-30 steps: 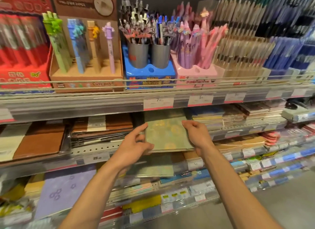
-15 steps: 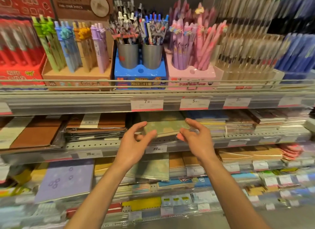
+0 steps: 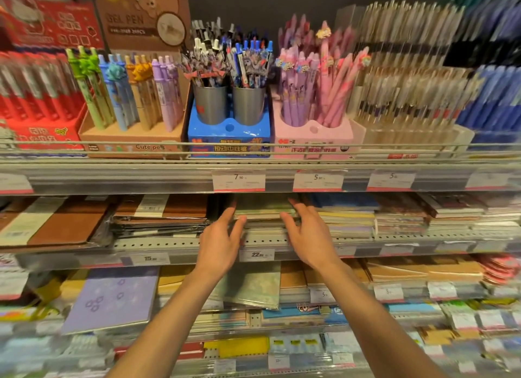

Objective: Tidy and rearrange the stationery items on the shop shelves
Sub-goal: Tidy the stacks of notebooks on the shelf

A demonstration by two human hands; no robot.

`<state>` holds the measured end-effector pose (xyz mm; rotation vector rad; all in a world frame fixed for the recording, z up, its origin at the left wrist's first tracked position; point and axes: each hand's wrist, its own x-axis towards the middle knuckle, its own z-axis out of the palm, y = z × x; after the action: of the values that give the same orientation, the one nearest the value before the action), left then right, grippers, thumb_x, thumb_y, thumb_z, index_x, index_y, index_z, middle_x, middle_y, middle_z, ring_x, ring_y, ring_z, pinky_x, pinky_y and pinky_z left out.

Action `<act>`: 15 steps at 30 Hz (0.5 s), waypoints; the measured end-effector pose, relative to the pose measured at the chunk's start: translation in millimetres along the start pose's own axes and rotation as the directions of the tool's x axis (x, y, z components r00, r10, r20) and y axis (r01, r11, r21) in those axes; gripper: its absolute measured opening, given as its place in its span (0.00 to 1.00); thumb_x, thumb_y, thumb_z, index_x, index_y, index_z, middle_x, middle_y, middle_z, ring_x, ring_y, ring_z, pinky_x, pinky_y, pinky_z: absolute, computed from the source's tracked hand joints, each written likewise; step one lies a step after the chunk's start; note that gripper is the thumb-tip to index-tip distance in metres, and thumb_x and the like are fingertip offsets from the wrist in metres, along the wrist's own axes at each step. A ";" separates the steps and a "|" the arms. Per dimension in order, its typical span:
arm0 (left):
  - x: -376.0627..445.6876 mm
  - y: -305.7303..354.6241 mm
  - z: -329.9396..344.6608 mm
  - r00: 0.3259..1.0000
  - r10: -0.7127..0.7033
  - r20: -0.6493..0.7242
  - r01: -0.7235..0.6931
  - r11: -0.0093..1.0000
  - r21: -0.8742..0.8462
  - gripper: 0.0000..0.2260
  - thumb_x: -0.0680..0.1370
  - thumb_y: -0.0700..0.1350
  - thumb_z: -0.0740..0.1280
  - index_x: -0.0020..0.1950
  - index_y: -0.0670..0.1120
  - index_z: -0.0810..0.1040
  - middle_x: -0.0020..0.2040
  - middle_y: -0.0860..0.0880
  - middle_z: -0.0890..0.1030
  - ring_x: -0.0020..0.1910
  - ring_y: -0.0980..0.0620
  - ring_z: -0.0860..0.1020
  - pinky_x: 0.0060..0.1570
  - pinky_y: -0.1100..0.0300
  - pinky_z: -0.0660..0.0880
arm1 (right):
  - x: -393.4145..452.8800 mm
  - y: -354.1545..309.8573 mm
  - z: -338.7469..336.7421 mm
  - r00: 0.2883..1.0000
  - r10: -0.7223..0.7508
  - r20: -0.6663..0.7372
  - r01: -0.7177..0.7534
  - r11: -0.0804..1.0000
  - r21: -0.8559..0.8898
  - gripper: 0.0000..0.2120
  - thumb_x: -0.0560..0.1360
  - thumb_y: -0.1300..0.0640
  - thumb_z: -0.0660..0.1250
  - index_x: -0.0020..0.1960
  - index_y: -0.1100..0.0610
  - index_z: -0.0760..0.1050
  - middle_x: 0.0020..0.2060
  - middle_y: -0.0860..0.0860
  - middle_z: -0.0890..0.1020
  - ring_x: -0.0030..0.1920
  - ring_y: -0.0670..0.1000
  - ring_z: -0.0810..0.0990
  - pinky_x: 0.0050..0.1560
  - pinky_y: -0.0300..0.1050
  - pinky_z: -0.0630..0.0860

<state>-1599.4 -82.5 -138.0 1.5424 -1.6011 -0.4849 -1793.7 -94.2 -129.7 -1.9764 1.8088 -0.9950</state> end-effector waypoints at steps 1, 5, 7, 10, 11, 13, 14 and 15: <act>1.4 0.7 1.3 1.000 -0.009 0.000 0.009 1.000 0.009 0.22 0.82 0.55 0.61 0.75 0.51 0.68 0.54 0.51 0.84 0.45 0.53 0.84 0.52 0.55 0.79 | 2.1 0.7 1.5 1.000 0.006 0.011 -0.006 1.000 -0.018 0.21 0.82 0.43 0.57 0.71 0.50 0.70 0.69 0.53 0.73 0.64 0.53 0.76 0.62 0.49 0.74; 5.8 1.5 5.7 1.000 -0.019 -0.019 0.020 1.000 0.023 0.23 0.81 0.56 0.61 0.75 0.50 0.68 0.52 0.52 0.83 0.44 0.54 0.84 0.52 0.55 0.79 | 5.9 4.8 5.6 0.999 0.041 0.035 -0.039 0.998 -0.055 0.20 0.83 0.42 0.54 0.68 0.52 0.71 0.67 0.54 0.73 0.62 0.56 0.77 0.60 0.50 0.75; 7.1 2.6 7.2 0.999 -0.018 -0.045 0.020 0.999 0.039 0.23 0.82 0.55 0.62 0.75 0.49 0.69 0.53 0.53 0.82 0.50 0.51 0.83 0.52 0.59 0.76 | 6.2 6.7 7.9 0.999 0.041 0.022 -0.039 0.997 -0.059 0.19 0.83 0.42 0.54 0.66 0.52 0.72 0.64 0.54 0.74 0.59 0.55 0.78 0.57 0.49 0.75; 9.8 -0.8 11.4 0.998 -0.036 -0.057 0.037 0.999 0.022 0.21 0.81 0.56 0.62 0.70 0.49 0.74 0.52 0.49 0.85 0.47 0.50 0.84 0.52 0.53 0.80 | 7.3 6.8 11.5 0.999 0.040 0.016 -0.039 0.997 -0.065 0.20 0.83 0.43 0.54 0.67 0.53 0.72 0.65 0.55 0.73 0.59 0.56 0.78 0.56 0.47 0.74; 10.2 -1.5 12.1 0.997 -0.050 -0.055 0.051 0.999 0.016 0.20 0.80 0.57 0.62 0.68 0.49 0.76 0.49 0.49 0.85 0.44 0.51 0.84 0.50 0.51 0.82 | 8.0 6.6 11.8 0.999 0.037 0.014 -0.035 0.996 -0.077 0.20 0.83 0.42 0.55 0.67 0.53 0.72 0.66 0.55 0.73 0.60 0.56 0.77 0.57 0.47 0.74; 11.2 -3.6 13.3 0.997 -0.056 -0.061 0.058 0.998 0.021 0.20 0.80 0.58 0.62 0.65 0.48 0.77 0.46 0.50 0.85 0.41 0.53 0.84 0.47 0.49 0.83 | 9.4 5.8 10.9 1.000 0.029 0.012 -0.027 0.993 -0.113 0.21 0.82 0.41 0.56 0.68 0.52 0.72 0.66 0.55 0.73 0.61 0.57 0.77 0.59 0.48 0.75; 12.0 -4.2 13.6 0.996 -0.057 -0.070 0.059 0.998 0.024 0.20 0.80 0.58 0.62 0.65 0.48 0.78 0.45 0.50 0.85 0.40 0.53 0.84 0.46 0.49 0.83 | 10.5 5.4 10.1 1.000 0.026 0.012 -0.024 0.992 -0.127 0.22 0.82 0.41 0.56 0.68 0.52 0.72 0.65 0.55 0.74 0.61 0.56 0.78 0.58 0.47 0.75; 12.6 -3.9 13.8 0.995 -0.065 -0.078 0.067 0.998 0.023 0.20 0.80 0.58 0.62 0.65 0.48 0.78 0.45 0.50 0.85 0.40 0.53 0.84 0.46 0.49 0.83 | 11.6 5.4 9.1 1.000 0.023 0.011 -0.021 0.990 -0.138 0.21 0.82 0.41 0.57 0.68 0.52 0.72 0.64 0.55 0.75 0.60 0.56 0.78 0.57 0.46 0.74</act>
<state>-1606.3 -98.7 -145.2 1.6179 -1.5067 -0.4364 -1792.1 -108.4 -136.3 -2.0324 1.9361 -0.8702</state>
